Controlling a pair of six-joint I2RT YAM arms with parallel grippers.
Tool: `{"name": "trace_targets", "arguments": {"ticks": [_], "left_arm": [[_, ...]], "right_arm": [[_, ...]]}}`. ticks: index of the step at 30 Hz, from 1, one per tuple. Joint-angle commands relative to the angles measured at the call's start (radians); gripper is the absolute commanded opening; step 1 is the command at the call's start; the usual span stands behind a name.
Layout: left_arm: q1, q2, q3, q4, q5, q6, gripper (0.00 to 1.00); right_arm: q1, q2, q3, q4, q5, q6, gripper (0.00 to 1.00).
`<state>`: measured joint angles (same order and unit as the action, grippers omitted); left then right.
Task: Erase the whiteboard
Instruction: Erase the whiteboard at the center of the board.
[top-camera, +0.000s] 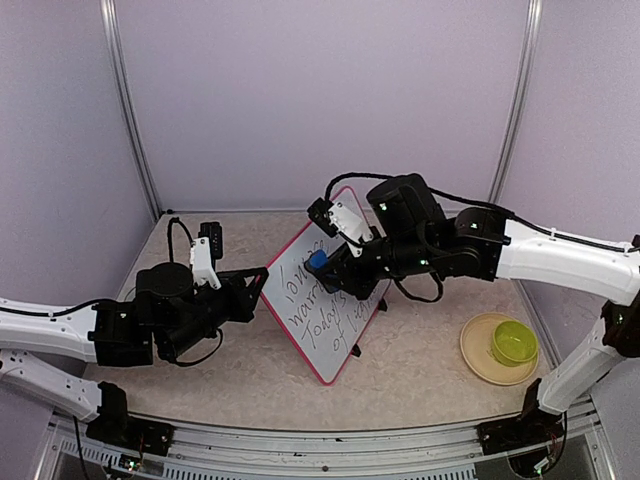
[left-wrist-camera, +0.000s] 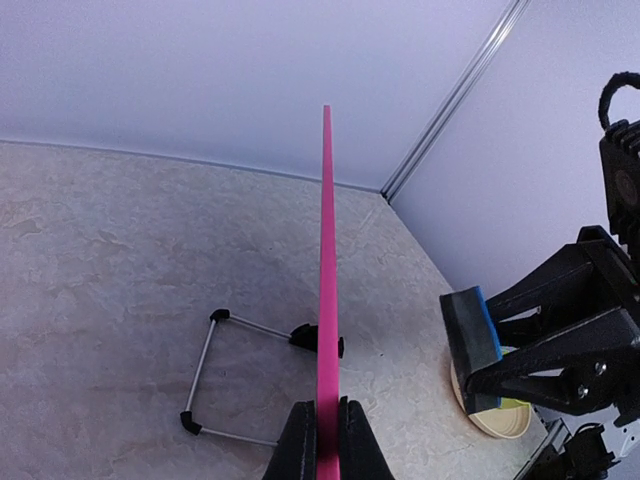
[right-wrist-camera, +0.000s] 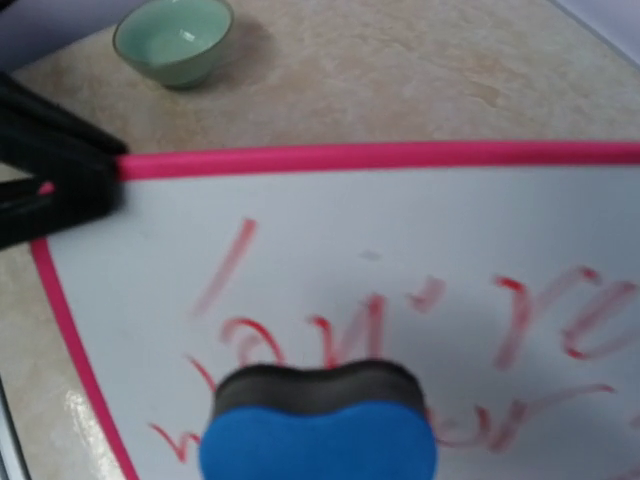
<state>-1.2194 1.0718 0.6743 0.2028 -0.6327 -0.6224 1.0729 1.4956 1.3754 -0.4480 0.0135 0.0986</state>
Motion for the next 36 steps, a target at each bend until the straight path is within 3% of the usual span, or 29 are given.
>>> {"name": "trace_targets", "arguments": {"ticks": [1, 14, 29, 36], "left_arm": [[-0.008, -0.01, 0.038, 0.017, -0.035, 0.0, 0.0], [-0.012, -0.01, 0.033, 0.022, -0.03, 0.004, 0.0], [-0.018, -0.017, 0.03, 0.032, -0.019, 0.012, 0.0], [-0.019, -0.019, 0.033, 0.033, -0.013, 0.022, 0.0]], "right_arm": [[0.054, 0.068, 0.079, 0.002, 0.096, -0.026, 0.0], [0.147, 0.199, 0.172, -0.011, 0.284, -0.028, 0.0], [0.108, 0.276, 0.237, -0.063, 0.151, -0.025, 0.0], [0.108, 0.261, 0.153, -0.073, 0.097, 0.001, 0.0]]}}
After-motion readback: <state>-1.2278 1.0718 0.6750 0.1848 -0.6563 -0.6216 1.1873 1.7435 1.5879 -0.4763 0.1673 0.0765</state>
